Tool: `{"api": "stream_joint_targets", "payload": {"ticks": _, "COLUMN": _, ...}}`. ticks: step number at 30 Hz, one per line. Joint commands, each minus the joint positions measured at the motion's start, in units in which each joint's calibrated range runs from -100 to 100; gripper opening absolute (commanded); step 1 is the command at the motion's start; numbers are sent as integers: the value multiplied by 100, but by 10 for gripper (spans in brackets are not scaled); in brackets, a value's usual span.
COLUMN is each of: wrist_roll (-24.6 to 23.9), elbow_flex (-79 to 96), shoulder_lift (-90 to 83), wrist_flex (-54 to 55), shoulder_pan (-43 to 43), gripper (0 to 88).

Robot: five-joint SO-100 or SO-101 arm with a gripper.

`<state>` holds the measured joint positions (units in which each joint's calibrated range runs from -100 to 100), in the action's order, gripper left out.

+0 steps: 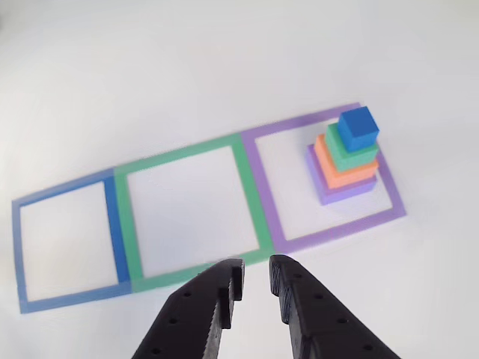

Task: Tower of hanoi

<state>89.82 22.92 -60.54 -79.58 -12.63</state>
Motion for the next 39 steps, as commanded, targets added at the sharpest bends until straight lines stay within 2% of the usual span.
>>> {"api": "stream_joint_targets", "payload": {"ticks": 1, "wrist_roll": 1018, "elbow_flex": -189, "shoulder_lift": -204, "wrist_flex": -164, "shoulder_pan": -441, "gripper": 1}}
{"api": "stream_joint_targets", "payload": {"ticks": 6, "wrist_roll": 1018, "elbow_flex": 75, "shoulder_lift": -268, "wrist_flex": -213, "shoulder_pan": -990, "gripper": 1}}
{"api": "stream_joint_targets", "payload": {"ticks": 8, "wrist_roll": 1018, "elbow_flex": 402, "shoulder_lift": -381, "wrist_flex": 71, "shoulder_pan": -1158, "gripper": 51}}
{"api": "stream_joint_targets", "payload": {"ticks": 17, "wrist_roll": 1018, "elbow_flex": 2037, "shoulder_lift": -941, "wrist_flex": 1349, "shoulder_pan": -1775, "gripper": 163}}
{"api": "stream_joint_targets", "payload": {"ticks": 29, "wrist_roll": 1018, "elbow_flex": 4164, "shoulder_lift": -1294, "wrist_flex": 3794, "shoulder_pan": -2210, "gripper": 214}}
{"api": "stream_joint_targets", "payload": {"ticks": 39, "wrist_roll": 1018, "elbow_flex": 5645, "shoulder_lift": -244, "wrist_flex": 6918, "shoulder_pan": -2446, "gripper": 271}}
